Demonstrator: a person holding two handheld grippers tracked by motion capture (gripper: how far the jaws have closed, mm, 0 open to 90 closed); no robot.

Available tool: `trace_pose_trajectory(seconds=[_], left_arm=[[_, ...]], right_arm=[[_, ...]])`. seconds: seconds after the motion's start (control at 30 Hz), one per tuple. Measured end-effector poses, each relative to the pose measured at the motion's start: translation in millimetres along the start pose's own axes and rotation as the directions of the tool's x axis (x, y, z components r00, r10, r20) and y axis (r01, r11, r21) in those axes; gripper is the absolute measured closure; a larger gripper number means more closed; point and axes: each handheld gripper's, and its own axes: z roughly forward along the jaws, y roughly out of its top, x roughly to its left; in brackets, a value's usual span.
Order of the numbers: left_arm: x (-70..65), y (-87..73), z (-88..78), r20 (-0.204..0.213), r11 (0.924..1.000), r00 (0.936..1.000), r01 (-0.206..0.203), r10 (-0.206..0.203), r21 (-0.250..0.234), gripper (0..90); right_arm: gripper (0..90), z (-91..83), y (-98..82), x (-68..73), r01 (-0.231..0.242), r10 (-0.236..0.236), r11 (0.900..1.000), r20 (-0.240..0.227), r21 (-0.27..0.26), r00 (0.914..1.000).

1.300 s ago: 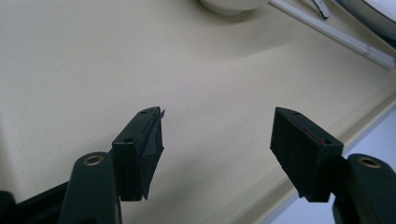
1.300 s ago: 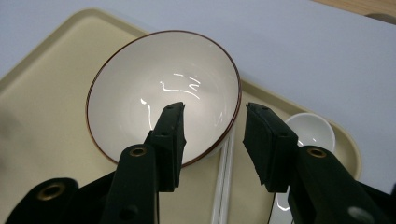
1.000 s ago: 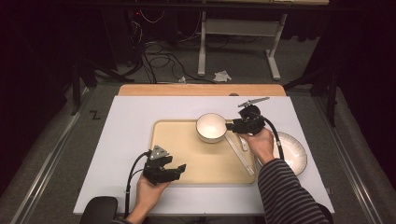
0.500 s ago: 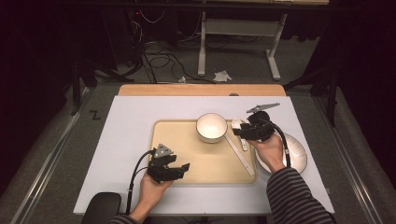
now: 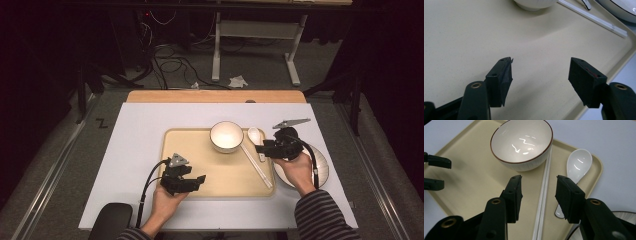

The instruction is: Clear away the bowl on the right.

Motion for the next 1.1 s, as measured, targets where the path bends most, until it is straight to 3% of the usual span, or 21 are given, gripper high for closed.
trace_pose_trajectory(seconds=[0.1, 0.53, 1.1], left_arm=[[-0.7, 1.1, 2.2, -0.001, 0.9998, 1.0, 0.002, -0.002, 0.017, 35.7], [-2.7, 3.8, 7.1, 0.018, 0.9995, 0.9998, -0.006, 0.005, 0.03, 35.5], [-5.2, 5.1, 9.7, 0.029, 0.9991, 0.9993, -0.026, 0.025, 0.034, 35.4]], right_arm=[[57.1, -5.0, -4.9, -0.1, -0.022, 0.022, 1.0, -0.031, 0.0, 0.9993], [56.4, -21.0, -26.1, -2.1, -0.027, 0.026, 1.0, -0.044, -0.005, 0.9987], [55.5, -49.4, -56.9, -17.6, -0.07, 0.069, 0.997, -0.034, -0.033, 0.9971]])
